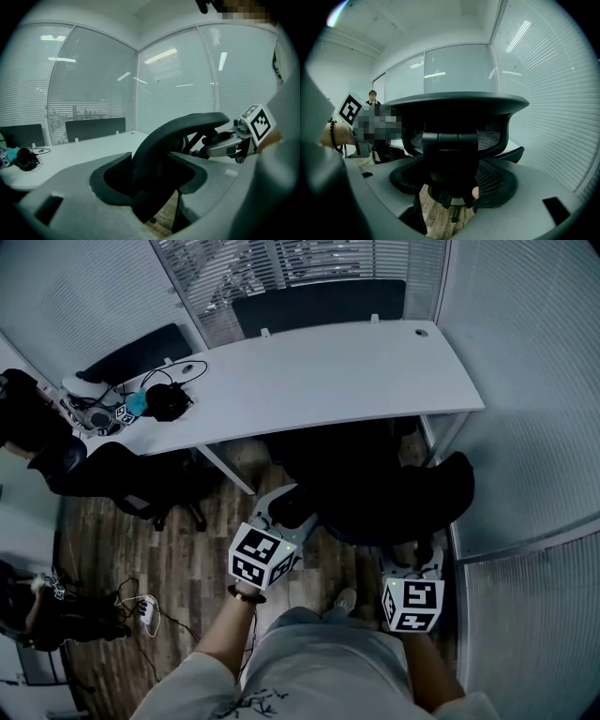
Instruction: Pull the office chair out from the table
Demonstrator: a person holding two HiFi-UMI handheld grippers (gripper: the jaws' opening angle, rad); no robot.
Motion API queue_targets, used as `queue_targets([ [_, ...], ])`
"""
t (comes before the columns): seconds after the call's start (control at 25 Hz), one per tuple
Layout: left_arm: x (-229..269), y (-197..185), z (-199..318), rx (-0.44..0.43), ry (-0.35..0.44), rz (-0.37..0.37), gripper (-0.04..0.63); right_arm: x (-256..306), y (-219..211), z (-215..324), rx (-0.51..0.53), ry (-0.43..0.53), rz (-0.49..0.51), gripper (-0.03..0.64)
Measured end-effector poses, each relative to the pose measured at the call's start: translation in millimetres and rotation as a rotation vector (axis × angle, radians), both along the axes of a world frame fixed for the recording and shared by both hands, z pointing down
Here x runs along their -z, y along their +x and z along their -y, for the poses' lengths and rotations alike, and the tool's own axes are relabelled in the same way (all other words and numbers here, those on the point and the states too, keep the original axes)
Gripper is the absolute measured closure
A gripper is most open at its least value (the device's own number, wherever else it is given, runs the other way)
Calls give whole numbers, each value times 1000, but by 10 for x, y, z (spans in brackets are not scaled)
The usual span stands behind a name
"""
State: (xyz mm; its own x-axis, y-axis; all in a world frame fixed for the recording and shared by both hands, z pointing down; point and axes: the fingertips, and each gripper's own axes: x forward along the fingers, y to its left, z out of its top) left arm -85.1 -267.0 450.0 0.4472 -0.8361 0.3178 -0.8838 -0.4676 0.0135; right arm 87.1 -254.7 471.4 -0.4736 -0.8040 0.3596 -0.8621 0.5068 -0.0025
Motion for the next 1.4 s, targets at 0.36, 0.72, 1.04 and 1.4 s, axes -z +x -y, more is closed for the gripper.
queue_targets([
  [0.36, 42, -82, -331, -7, -7, -2, 370, 41, -82, -338, -9, -5, -3, 342],
  [0.72, 58, -147, -763, -22, -23, -4, 370, 67, -144, -778, -21, -5, -2, 342],
  [1.04, 63, -138, -1139, -25, -16, -5, 371, 76, -129, -1142, -25, 4, 4, 342],
  [1.4, 19, -103, -1672, -33, -25, -16, 371, 68, -83, -1667, -29, 15, 10, 342],
])
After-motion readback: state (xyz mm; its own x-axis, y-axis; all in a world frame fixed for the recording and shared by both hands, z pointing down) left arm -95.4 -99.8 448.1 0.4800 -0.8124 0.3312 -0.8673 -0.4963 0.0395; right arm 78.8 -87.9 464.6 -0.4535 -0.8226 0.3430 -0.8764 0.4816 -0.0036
